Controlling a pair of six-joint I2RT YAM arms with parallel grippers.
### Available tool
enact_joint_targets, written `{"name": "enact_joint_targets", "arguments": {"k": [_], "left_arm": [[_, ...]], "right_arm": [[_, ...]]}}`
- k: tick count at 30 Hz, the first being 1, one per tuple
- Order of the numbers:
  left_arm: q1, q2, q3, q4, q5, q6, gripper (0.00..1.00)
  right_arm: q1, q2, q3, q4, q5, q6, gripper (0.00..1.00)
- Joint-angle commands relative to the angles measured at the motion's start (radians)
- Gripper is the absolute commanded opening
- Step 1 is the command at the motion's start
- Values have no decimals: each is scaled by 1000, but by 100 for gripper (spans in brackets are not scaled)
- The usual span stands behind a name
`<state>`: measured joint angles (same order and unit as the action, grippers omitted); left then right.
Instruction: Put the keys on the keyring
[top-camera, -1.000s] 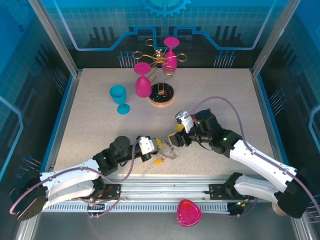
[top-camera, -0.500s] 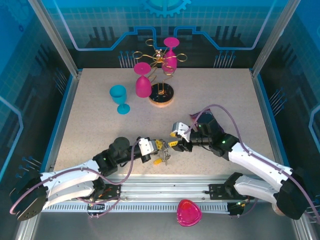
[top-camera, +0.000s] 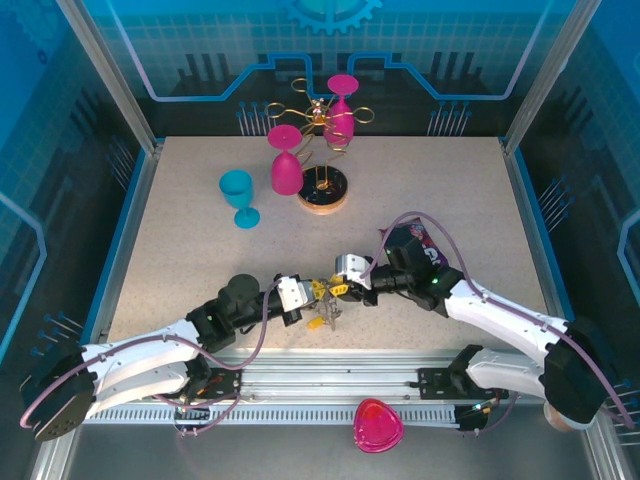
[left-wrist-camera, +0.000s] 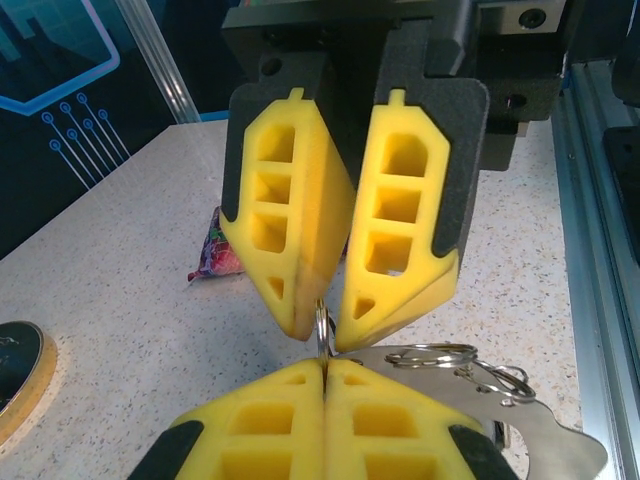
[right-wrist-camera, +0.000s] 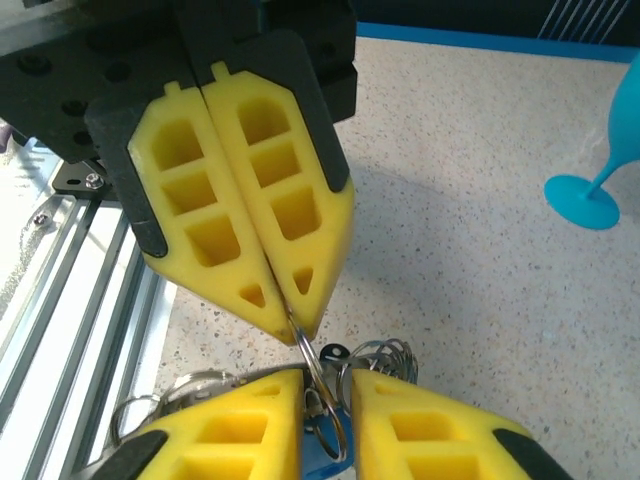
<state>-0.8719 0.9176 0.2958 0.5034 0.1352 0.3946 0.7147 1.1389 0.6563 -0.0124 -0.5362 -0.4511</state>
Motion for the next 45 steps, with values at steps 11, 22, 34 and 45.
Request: {"name": "enact_joint_targets", "arguments": {"k": [11,22,34,45], "left_arm": [[-4,3,49,-86,-26,44,16],[1,-12,81,-144,-46,95,18],[11,-30,46,-65,-4,75,0],[26,-79,-26,56,68,2,0]], "right_arm": [[42,17,132,-159,34,-65,0],[155,131,381,-552,298,-235,0],[158,104,386,-489,228,-177,24],[6,-67,109,-185,15,32,45]]}}
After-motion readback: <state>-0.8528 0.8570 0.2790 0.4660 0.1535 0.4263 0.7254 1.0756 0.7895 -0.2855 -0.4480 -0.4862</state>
